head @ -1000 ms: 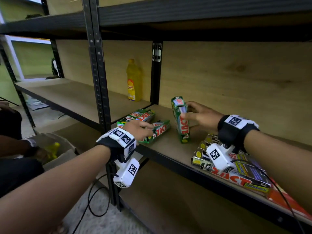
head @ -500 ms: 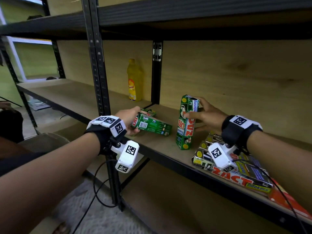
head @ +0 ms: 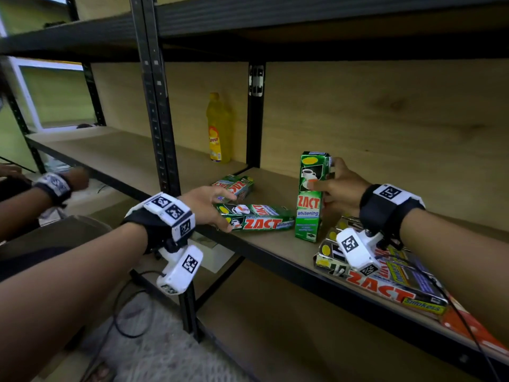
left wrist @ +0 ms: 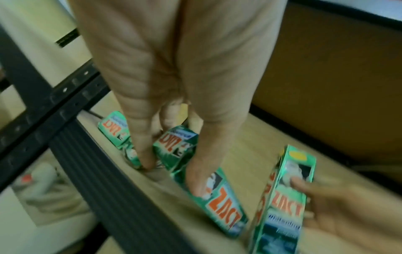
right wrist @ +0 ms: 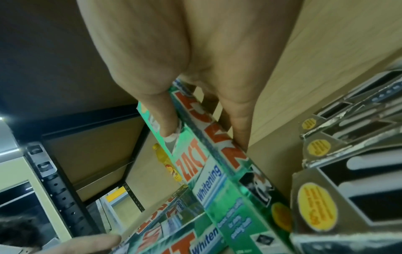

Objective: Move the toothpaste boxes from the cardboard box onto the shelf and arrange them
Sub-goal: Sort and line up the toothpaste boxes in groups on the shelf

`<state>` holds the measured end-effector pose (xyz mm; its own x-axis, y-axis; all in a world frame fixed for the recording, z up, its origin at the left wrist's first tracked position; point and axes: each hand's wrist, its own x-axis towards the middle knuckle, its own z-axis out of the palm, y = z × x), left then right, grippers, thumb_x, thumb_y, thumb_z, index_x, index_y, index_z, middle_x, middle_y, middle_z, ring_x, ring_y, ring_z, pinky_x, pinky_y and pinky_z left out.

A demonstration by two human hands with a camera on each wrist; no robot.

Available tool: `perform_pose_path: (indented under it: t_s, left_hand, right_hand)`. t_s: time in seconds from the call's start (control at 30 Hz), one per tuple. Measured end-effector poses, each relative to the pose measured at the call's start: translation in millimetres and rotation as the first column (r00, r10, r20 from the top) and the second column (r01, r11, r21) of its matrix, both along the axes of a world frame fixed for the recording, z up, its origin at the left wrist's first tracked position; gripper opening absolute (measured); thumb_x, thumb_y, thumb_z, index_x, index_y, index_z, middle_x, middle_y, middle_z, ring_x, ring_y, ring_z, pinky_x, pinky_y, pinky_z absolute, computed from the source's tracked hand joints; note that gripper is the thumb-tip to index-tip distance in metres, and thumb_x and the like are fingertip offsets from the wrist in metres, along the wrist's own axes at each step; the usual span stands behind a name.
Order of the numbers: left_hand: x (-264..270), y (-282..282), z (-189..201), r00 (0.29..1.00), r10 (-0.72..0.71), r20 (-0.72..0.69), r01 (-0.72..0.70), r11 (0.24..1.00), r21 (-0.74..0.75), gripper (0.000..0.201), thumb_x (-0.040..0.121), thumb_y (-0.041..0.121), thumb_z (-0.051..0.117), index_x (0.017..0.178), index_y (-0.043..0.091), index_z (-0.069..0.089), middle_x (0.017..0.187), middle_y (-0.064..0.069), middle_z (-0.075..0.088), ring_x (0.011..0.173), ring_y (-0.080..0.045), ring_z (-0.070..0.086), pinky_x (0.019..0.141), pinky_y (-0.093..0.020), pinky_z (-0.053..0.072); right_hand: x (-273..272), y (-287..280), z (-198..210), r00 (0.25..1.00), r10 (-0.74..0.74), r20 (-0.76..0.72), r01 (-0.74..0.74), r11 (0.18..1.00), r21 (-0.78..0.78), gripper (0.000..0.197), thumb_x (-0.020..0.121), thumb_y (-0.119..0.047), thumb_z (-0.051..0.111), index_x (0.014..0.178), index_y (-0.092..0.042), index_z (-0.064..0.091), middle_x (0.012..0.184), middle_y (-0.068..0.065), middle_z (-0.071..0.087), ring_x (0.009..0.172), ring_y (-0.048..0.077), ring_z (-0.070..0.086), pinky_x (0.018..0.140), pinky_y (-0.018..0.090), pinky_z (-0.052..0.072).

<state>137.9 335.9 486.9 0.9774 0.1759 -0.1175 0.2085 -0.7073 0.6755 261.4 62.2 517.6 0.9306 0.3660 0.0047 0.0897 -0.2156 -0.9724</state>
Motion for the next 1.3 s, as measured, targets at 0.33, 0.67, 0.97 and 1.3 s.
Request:
perform_pose_path:
  t_s: [0.33, 0.67, 0.97, 1.3]
  left_hand:
    - [-2, 0, -26, 0.964, -0.141, 0.224, 0.063, 0.945, 0.322, 0.077, 0.058, 0.008, 0.09, 0.125, 0.03, 0.059, 0.121, 0.003, 0.051, 0.115, -0.016, 0.051, 0.101, -0.036, 0.045]
    - [-1, 9, -25, 0.948, -0.178, 0.265, 0.096, 0.951, 0.293, 0.079, 0.062, 0.004, 0.088, 0.127, 0.039, 0.06, 0.131, 0.006, 0.052, 0.124, -0.013, 0.047, 0.105, -0.035, 0.043]
    - [7, 5, -27, 0.968, -0.157, 0.196, 0.149, 0.987, 0.056, 0.072, 0.069, 0.01, 0.087, 0.125, 0.045, 0.06, 0.137, 0.014, 0.052, 0.124, -0.012, 0.049, 0.102, -0.04, 0.049]
    - [20, -10, -54, 0.974, 0.034, 0.224, 0.019, 0.973, -0.231, 0.091, 0.069, 0.0, 0.085, 0.145, 0.025, 0.042, 0.136, 0.006, 0.057, 0.127, -0.024, 0.052, 0.091, -0.026, 0.048]
  right_hand:
    - [-4, 9, 2, 0.946, 0.058, 0.32, 0.018, 0.974, -0.228, 0.083, 0.081, -0.016, 0.079, 0.137, -0.04, 0.023, 0.117, 0.004, 0.06, 0.097, 0.024, 0.066, 0.083, 0.046, 0.059]
    - [8, 40, 12, 0.797, 0.097, 0.596, 0.212, 0.879, -0.427, 0.073, 0.067, -0.003, 0.08, 0.116, -0.038, 0.039, 0.116, 0.011, 0.048, 0.092, 0.029, 0.059, 0.064, 0.029, 0.052]
    - [19, 61, 12, 0.722, 0.455, 0.522, 0.053, 0.716, -0.696, 0.078, 0.08, -0.01, 0.076, 0.145, -0.038, 0.043, 0.127, 0.004, 0.06, 0.106, 0.022, 0.062, 0.083, 0.026, 0.049]
    - [25, 86, -6, 0.84, 0.433, 0.327, -0.004, 0.608, -0.794, 0.066, 0.067, -0.018, 0.09, 0.124, -0.031, 0.061, 0.118, -0.006, 0.058, 0.109, 0.018, 0.061, 0.083, 0.028, 0.051]
